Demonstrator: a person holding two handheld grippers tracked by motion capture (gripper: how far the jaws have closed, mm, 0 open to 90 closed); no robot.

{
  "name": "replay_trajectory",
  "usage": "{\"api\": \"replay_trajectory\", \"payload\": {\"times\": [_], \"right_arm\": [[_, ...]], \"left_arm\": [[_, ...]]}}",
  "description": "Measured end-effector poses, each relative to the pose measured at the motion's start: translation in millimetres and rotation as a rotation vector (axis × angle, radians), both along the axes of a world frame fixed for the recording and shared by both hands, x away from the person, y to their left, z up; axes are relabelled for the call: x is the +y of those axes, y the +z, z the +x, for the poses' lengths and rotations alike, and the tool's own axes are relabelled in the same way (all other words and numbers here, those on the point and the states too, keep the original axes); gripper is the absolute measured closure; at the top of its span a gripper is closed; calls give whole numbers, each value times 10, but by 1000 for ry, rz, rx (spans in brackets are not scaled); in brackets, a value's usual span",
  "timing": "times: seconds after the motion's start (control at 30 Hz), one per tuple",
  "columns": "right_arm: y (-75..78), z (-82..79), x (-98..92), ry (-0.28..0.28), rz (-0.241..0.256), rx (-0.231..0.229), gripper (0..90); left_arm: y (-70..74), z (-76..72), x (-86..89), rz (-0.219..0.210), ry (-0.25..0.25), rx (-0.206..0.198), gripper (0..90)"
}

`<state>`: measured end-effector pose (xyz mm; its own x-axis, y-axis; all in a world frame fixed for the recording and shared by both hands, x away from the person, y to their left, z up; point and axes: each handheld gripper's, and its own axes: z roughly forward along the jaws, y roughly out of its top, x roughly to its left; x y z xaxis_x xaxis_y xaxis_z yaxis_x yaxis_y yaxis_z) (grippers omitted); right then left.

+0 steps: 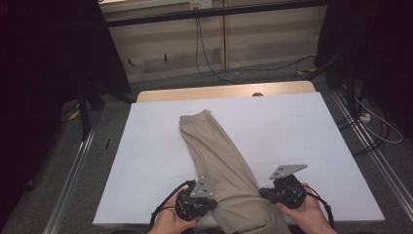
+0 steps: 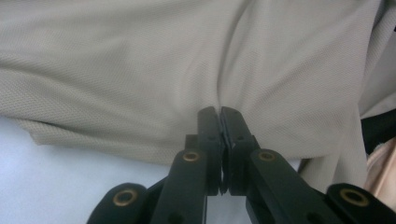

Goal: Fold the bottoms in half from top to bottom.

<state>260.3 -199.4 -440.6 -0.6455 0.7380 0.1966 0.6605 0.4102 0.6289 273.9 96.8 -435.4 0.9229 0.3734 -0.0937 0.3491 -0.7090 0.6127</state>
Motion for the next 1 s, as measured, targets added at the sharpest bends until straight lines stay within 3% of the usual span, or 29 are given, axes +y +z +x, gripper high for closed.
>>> {"api": "replay_trajectory", "payload": {"times": [0.1,0.13,0.17,0.3,0.4,0.6,0.7,0.77,0.83,0.9,1.0], "right_arm": [[-3,-87,-19,6,3,11,900],[-5,-110,-31,7,12,20,900],[-6,-138,-44,2,24,28,900],[0,-322,-47,0,53,41,900],[22,-493,4,15,51,32,900],[-5,-709,117,71,66,66,894],[10,-662,130,77,57,42,775],[24,-566,120,64,52,27,681],[42,-454,98,53,46,12,611],[73,-326,75,48,52,-42,544],[130,-148,75,45,56,-93,463]], "left_arm": [[2,-46,36,-8,-7,10,879],[10,-53,65,13,-33,7,879],[-10,-98,71,-21,-7,20,879],[6,-183,160,-28,-29,32,878],[-1,-260,197,-25,-40,31,879],[18,-358,334,-39,-40,53,876],[31,-360,340,-76,-38,44,839],[96,-297,331,-83,-34,-10,721],[130,-204,342,-95,19,-58,549],[149,-80,379,-120,59,-71,490],[173,121,437,-115,128,-107,403]]}}
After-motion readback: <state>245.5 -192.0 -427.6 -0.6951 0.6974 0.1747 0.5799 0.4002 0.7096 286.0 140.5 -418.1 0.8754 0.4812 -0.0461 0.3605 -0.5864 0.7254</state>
